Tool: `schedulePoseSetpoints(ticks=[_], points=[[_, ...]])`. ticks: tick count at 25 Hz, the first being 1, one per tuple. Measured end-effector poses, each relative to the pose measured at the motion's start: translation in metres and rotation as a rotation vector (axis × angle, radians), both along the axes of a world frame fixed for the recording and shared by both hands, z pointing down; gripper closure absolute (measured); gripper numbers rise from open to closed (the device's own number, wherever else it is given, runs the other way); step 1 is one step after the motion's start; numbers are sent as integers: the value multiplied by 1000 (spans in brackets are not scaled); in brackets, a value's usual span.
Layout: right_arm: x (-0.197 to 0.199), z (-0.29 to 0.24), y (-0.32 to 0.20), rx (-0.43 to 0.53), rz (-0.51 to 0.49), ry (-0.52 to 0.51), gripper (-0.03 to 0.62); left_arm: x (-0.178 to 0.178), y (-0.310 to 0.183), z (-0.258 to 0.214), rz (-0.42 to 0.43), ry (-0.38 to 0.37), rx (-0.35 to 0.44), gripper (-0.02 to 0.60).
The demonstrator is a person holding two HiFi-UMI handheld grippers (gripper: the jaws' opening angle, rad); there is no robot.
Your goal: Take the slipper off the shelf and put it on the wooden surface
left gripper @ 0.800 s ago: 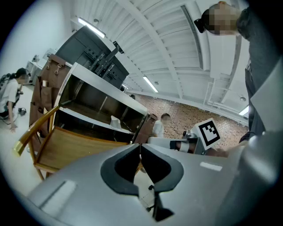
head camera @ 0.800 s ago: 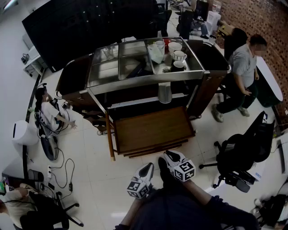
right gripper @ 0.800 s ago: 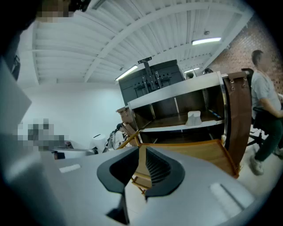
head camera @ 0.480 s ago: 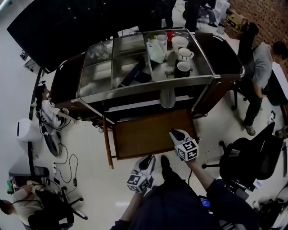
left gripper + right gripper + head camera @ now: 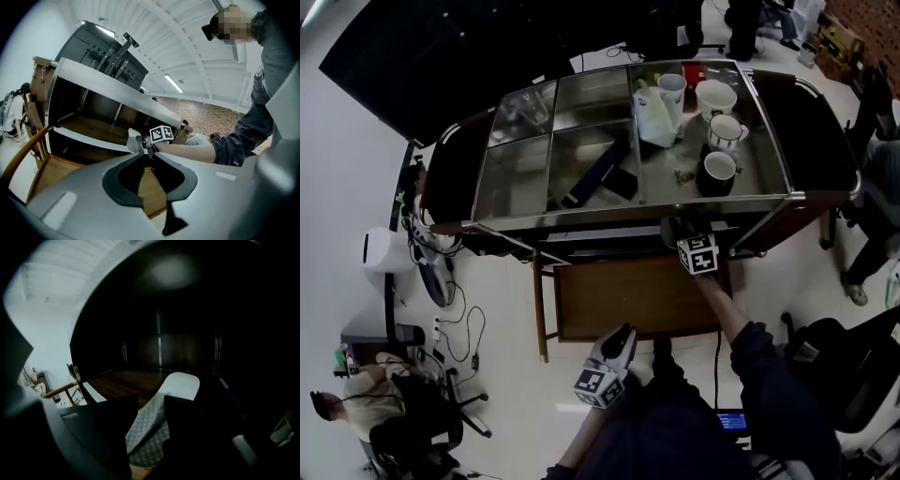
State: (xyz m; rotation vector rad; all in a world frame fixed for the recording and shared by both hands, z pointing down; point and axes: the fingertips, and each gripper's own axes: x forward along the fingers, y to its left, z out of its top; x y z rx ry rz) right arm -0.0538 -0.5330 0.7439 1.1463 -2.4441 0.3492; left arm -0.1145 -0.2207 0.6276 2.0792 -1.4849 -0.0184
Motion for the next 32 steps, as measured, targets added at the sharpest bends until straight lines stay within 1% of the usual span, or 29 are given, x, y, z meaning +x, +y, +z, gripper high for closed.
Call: schedulePoseSetpoints(ticks=[3, 4, 5, 6, 9, 13, 16, 18, 21, 23, 25, 26, 27, 29, 32], points=[[4, 31, -18, -59, 55, 58, 436, -2, 2, 12, -5, -9, -11, 515], [4, 38, -20, -78, 54, 76, 468, -3, 2, 12, -5, -13, -9, 515], [4, 43, -20, -86, 45, 92, 534, -3, 1, 10, -4, -17, -3, 515], [4, 44, -18, -85, 40, 105, 559, -4, 0, 9, -4, -20, 4, 515], [9, 34, 2, -72, 46, 95, 582, -3, 2, 8, -9, -12, 21, 515], [15, 0, 66, -9, -3, 17, 586, 3, 1, 6, 9, 4, 47, 515], [29, -13, 135, 37, -37, 6, 586, 11, -1, 7, 39, 17, 62, 515], [45, 0, 182, 18, -35, 28, 586, 20, -1, 10, 65, 26, 62, 515], [73, 39, 232, -73, 8, 57, 586, 33, -1, 11, 107, 37, 67, 517], [89, 67, 245, -138, 47, 74, 586, 40, -2, 10, 133, 38, 71, 516], [101, 89, 245, -187, 81, 107, 582, 44, 0, 10, 155, 34, 70, 517], [105, 96, 243, -195, 97, 130, 560, 46, 3, 11, 163, 34, 67, 517], [110, 98, 239, -193, 113, 147, 554, 48, 7, 12, 170, 35, 63, 517], [118, 92, 233, -174, 134, 147, 559, 52, 13, 12, 181, 45, 64, 517], [123, 65, 231, -132, 158, 96, 568, 56, 17, 11, 198, 63, 76, 517]])
